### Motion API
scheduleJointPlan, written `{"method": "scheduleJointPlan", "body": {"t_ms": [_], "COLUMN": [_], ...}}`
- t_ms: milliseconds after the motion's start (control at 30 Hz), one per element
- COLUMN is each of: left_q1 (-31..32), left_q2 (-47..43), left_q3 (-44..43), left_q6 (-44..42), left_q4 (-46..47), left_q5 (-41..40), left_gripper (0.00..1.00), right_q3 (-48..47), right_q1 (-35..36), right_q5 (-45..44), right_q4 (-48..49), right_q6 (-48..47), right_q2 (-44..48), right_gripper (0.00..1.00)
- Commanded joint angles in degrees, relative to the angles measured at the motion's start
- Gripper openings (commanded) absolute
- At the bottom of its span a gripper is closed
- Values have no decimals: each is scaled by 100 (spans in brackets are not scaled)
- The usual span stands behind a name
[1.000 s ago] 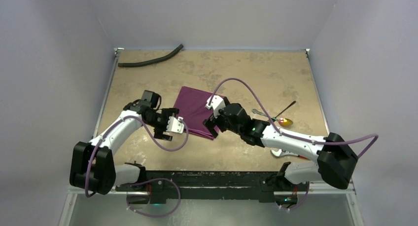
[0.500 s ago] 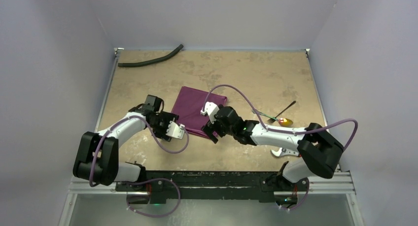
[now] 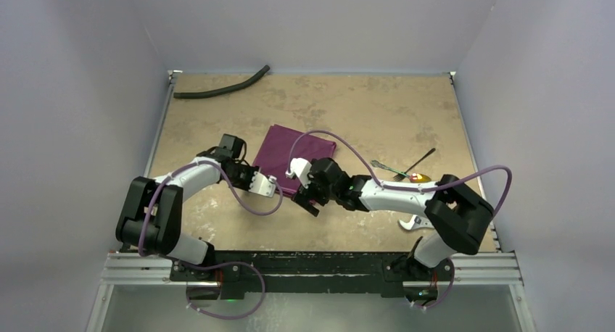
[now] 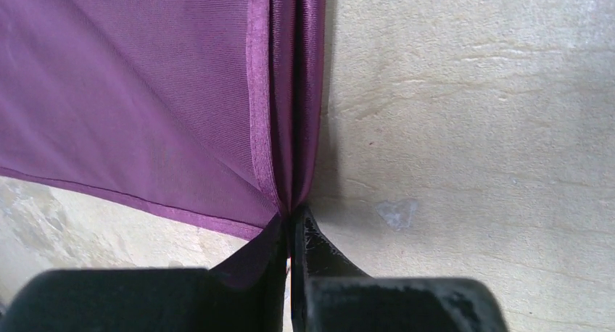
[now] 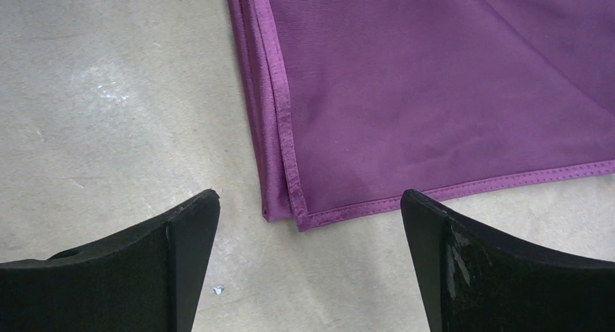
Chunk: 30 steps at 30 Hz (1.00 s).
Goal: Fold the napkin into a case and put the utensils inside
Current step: Move the upper triangle-folded napkin to the center of the board.
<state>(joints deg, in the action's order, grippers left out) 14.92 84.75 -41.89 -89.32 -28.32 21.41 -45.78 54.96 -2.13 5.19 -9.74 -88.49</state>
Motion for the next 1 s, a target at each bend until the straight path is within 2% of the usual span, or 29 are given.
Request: {"method": "scheduleJointPlan", "body": {"t_ms": [0,300,433,633,800,967], "left_q1": [31,-415,-644,-1328,-1487,-1483], "left_q2": [181,-9,-115,-249,-543,-483], "left_q3": [-82,-255,-186,-73,77,115], "left_q6": [322,638,440,61,211,418], "left_q4": [-149,-690,-935,-1331,-1510,-1478], "left_q5": [-29,107,66,11,150,231], "left_gripper": [0,0,0,0,0,0], "right_q3": [-264,-449,-600,-771,-597,-175], "right_q1": [85,316,327,355,547,872], "right_q5": [204,204,204,450,502,257], "right_q4": [-11,38,43,265,795,1814], "right_q6": [-85,-123,-160,-241,-276,-272], "right_q2": [-78,-345,-533,-806,-847,-658], "right_gripper": [99,99,99,96,98,99]}}
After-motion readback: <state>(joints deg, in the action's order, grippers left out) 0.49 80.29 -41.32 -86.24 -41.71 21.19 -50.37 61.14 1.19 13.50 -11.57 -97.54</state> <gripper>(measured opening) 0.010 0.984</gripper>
